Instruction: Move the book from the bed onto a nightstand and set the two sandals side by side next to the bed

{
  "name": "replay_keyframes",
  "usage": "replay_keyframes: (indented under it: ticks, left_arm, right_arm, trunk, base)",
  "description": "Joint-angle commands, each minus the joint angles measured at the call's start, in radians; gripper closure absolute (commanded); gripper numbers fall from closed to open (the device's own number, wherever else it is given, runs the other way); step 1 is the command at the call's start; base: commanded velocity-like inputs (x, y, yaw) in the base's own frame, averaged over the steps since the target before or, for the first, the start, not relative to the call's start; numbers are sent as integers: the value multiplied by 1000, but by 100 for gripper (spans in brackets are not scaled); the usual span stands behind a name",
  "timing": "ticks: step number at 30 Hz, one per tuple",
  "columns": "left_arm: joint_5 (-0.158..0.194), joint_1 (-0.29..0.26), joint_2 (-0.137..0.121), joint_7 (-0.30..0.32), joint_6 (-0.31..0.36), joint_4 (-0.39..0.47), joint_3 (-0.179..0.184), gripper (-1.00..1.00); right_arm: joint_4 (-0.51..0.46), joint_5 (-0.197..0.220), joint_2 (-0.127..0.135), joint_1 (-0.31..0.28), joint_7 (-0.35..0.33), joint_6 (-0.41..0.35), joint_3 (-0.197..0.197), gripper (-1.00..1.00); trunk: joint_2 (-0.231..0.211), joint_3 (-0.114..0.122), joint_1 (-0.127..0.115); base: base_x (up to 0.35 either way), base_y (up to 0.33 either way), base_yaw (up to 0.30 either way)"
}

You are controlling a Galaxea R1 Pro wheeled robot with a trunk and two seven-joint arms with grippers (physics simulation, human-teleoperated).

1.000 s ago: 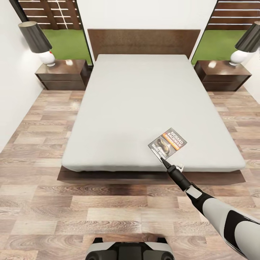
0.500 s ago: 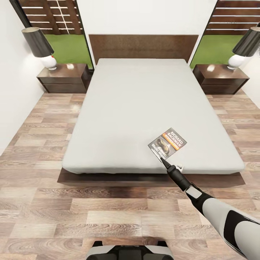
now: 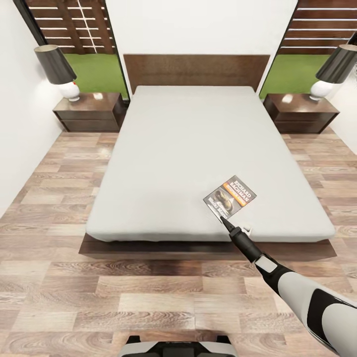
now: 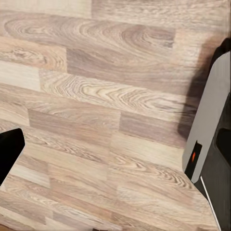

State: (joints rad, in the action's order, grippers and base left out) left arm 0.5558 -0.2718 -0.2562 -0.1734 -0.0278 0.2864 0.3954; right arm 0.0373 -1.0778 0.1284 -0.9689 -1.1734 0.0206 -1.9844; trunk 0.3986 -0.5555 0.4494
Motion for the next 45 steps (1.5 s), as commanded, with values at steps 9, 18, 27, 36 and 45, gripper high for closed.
replay_keyframes:
  ticks: [9, 18, 27, 36, 45]
  left_arm:
    - [4, -3, 13, -6, -47, -12, 11, -100]
    - [3, -3, 14, -5, -68, -16, 11, -100]
    - [4, -2, 13, -5, -100, -30, 11, -100]
    - [4, -1, 12, -5, -136, -33, 11, -100]
    - [4, -1, 12, -5, -144, -33, 11, -100]
  right_arm:
    - [1, -11, -9, 0, 0, 2, -7, 100]
    - [1, -11, -12, 0, 0, 2, -7, 100]
    - [0, -11, -12, 0, 0, 2, -7, 100]
    - [0, -11, -12, 0, 0, 3, -7, 100]
    - [0, -11, -12, 1, 0, 2, -7, 100]
  trunk:
    - [1, 13, 1]
    - [1, 28, 1]
    - [1, 42, 1]
    - [1, 56, 1]
    - [1, 71, 1]
  base:
    - [0, 0, 0]
    - [0, 0, 0]
    - [0, 0, 0]
    - [0, 0, 0]
    - [0, 0, 0]
